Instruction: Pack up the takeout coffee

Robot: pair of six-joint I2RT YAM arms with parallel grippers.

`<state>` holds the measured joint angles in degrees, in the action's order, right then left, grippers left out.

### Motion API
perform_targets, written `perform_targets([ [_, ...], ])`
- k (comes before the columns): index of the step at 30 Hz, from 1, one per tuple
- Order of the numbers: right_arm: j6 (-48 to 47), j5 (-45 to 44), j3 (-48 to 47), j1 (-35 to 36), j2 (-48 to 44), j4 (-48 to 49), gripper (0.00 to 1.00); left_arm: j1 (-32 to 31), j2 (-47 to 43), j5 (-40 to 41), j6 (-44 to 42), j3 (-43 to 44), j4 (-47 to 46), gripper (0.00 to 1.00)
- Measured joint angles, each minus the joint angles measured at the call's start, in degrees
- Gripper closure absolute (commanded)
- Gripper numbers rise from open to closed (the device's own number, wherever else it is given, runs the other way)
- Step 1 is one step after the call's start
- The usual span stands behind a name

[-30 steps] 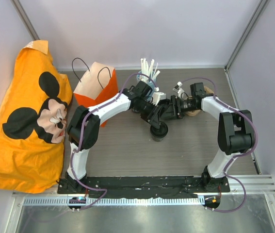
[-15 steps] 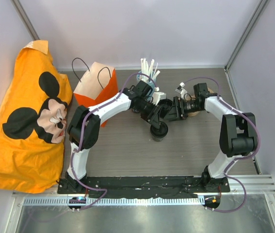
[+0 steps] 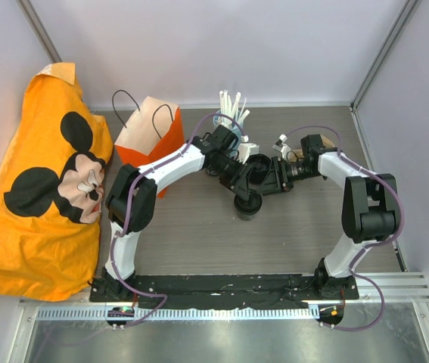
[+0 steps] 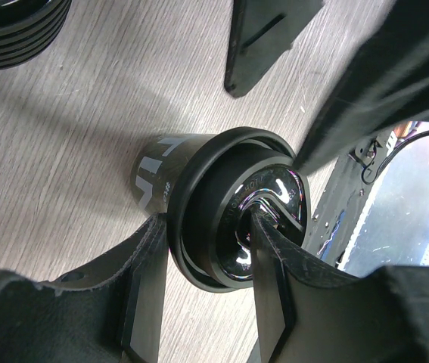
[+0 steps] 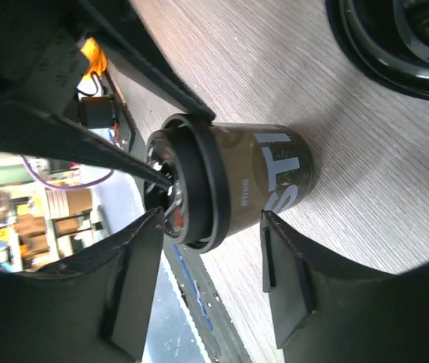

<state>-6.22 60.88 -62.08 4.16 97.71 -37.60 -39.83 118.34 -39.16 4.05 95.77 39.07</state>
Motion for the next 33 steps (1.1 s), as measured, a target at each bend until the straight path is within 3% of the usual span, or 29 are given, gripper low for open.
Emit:
perform_targets([
  [9,0.3,4.2,-0.2,0.0,5.1,-0.3,0.57,0.0,0.0,0.0,0.0,0.0,0.0,0.61],
  [19,0.5,6.1,-0.5,-0.6,6.2,-0.1,0.57,0.0,0.0,-0.1,0.0,-0.1,-0.1,0.63],
  [22,1.0,6.3,-1.4,-1.0,6.7,0.5,0.52,0.0,0.0,-0.1,0.0,-0.1,-0.1,0.63],
  [23,1.0,6.3,-1.7,-1.2,6.9,0.9,0.44,0.0,0.0,-0.1,0.0,-0.1,-0.1,0.63],
  [25,1.4,6.3,-2.1,-1.4,7.3,1.5,0.37,0.0,0.0,-0.1,0.0,-0.1,-0.1,0.61],
  [29,1.8,6.0,-2.2,-1.8,7.3,1.9,0.27,0.0,0.0,-0.1,0.0,-0.1,-0.1,0.47],
  [33,1.7,2.6,-2.2,-1.8,5.5,1.7,0.25,0.0,0.0,0.7,-0.2,0.0,0.0,0.33],
])
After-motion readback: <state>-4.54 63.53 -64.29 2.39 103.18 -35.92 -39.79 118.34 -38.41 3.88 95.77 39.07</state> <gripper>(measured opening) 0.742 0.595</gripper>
